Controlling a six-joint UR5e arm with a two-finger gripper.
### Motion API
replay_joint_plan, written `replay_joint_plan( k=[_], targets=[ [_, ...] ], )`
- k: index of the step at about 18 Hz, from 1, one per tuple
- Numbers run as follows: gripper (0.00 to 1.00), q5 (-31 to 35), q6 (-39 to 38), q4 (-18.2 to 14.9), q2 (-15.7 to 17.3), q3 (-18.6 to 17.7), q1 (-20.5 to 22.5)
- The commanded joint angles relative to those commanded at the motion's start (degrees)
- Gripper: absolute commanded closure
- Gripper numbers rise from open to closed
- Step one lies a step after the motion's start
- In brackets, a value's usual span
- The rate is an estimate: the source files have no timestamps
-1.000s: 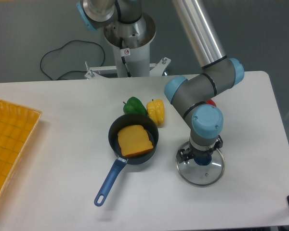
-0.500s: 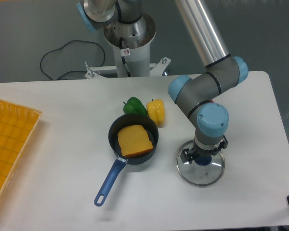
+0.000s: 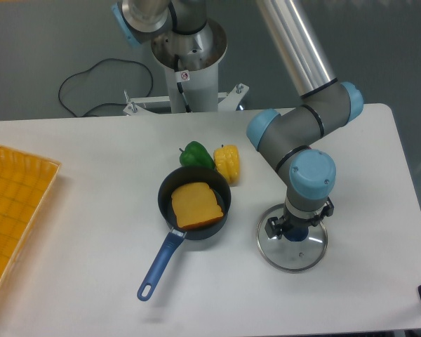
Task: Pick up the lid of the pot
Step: 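Close the gripper around the blue knob of the lid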
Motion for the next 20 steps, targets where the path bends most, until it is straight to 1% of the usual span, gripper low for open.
replay_joint_plan(
  k=[3, 4, 9, 10, 11, 15, 17, 20],
  targets=[
    [0.08, 0.0, -0.62, 0.09, -0.09, -0.09, 0.0],
    [0.11, 0.0, -0.97, 0.09, -0.09, -0.09, 0.0],
    [0.12, -0.26, -2.38, 0.09, -0.09, -0.09, -0.09],
    [0.12, -0.35, -2.38, 0.09, -0.09, -0.09, -0.09],
    [0.16, -0.44, -2.55, 0.09, -0.09, -0.09, -0.09],
    [0.19, -0.62, -2.9, 0.09, -0.09, -0.09, 0.0],
    [0.28, -0.7, -4.39, 0.26, -0.09, -0.09, 0.0],
    [0.32, -0.7, -4.57, 0.26, -0.09, -0.18, 0.0]
  ],
)
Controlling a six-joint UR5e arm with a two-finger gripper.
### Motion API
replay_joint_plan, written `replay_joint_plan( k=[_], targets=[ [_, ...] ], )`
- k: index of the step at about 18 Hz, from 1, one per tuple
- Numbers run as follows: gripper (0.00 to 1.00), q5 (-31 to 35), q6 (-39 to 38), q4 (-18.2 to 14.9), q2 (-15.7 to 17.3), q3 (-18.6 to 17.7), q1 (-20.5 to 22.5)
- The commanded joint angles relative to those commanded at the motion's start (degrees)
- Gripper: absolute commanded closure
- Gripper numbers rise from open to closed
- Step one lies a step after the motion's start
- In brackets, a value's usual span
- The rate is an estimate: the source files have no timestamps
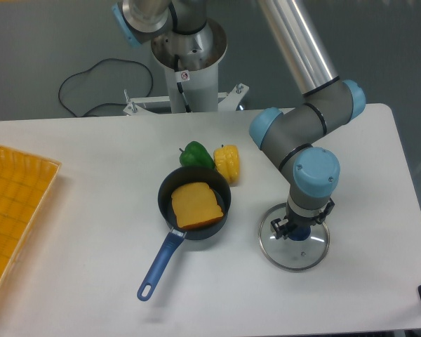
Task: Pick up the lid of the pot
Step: 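Close the gripper around the blue knob of the lid, then lift the glass lid up off the table by its knob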
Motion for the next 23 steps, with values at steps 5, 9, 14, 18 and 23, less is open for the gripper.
replay_joint_plan(
  k=[5, 9, 14, 18, 23],
  targets=[
    [0.44, -0.26, 0.17, -0.17, 0.09, -0.09, 0.0],
    [0.45, 0.17, 0.79, -0.35, 0.61, -0.09, -0.26],
    [0.45, 0.35, 4.65, -0.53, 2.28, 0.0, -0.7],
    [0.45, 0.44, 14.38, -4.55, 3.77, 0.0, -1.41],
    [0.45, 0.0, 23.79, -6.94, 5.62, 0.18, -1.41]
  ],
)
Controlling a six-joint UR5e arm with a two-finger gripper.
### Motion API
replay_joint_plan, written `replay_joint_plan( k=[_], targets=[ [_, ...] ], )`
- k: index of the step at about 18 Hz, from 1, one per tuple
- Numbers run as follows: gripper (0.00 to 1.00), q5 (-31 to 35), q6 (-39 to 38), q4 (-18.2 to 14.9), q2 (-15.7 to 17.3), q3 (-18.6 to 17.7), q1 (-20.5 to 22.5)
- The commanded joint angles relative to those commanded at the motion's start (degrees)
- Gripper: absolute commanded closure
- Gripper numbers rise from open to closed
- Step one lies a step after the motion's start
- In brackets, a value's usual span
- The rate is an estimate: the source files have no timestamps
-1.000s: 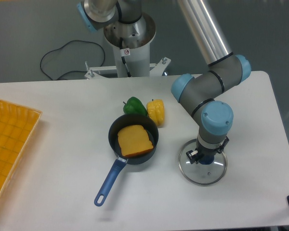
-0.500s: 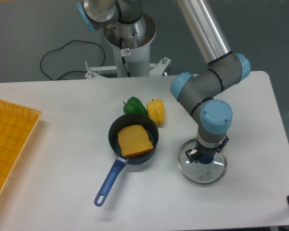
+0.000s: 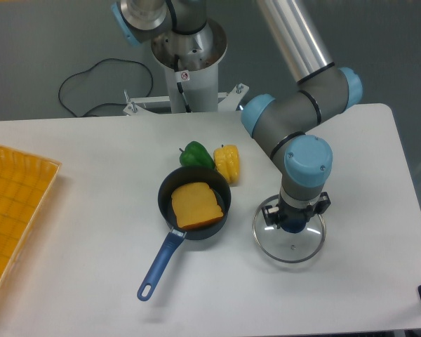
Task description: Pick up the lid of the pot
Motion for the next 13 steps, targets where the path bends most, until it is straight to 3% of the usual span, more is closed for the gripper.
replay_joint_plan(
  k=[4, 9, 13],
  targets=[
    [0.45, -1.05, 6.07, 0.0, 0.88, 0.35, -0.7],
    [0.45, -3.34, 10.56, -0.09, 4.83, 0.53, -1.66],
    [0.45, -3.26, 13.81, -0.97, 6.15, 0.53, -3.42]
  ],
)
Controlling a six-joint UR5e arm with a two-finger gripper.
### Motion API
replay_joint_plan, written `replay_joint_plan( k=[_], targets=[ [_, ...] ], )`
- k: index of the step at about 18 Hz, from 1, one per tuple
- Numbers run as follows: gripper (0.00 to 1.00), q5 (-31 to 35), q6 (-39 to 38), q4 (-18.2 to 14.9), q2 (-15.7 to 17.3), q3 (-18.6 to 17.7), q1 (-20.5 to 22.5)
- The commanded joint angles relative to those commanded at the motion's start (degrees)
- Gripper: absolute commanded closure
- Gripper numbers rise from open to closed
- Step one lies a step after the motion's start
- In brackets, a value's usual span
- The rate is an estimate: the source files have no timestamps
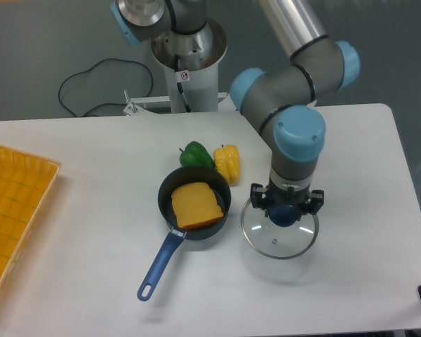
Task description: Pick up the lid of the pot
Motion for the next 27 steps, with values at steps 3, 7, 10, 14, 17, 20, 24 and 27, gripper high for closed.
replay_joint_plan(
  k=[3, 7, 10, 14, 17, 20, 24, 27],
  targets=[
    [0.45, 0.27, 3.86, -0.7, 0.7, 0.18, -1.14],
    [0.45, 0.27, 5.97, -0.53, 0.35, 0.27, -3.16],
    [0.45, 0.27, 7.74, -0.09, 0.44, 0.7, -3.61],
    [0.45, 0.44, 7.74, -0.44, 0.27, 0.18, -3.69],
    [0.45, 1.67, 7.57, -0.27, 0.0, 0.09, -4.39],
    [0.45, 1.94, 7.57, -0.26, -0.09, -0.17, -4.75],
    [0.45, 1.94, 7.57, -0.35, -0.09, -0.26, -4.75],
    [0.45, 1.94, 7.57, -0.44, 0.0, -0.35, -4.84]
  ],
)
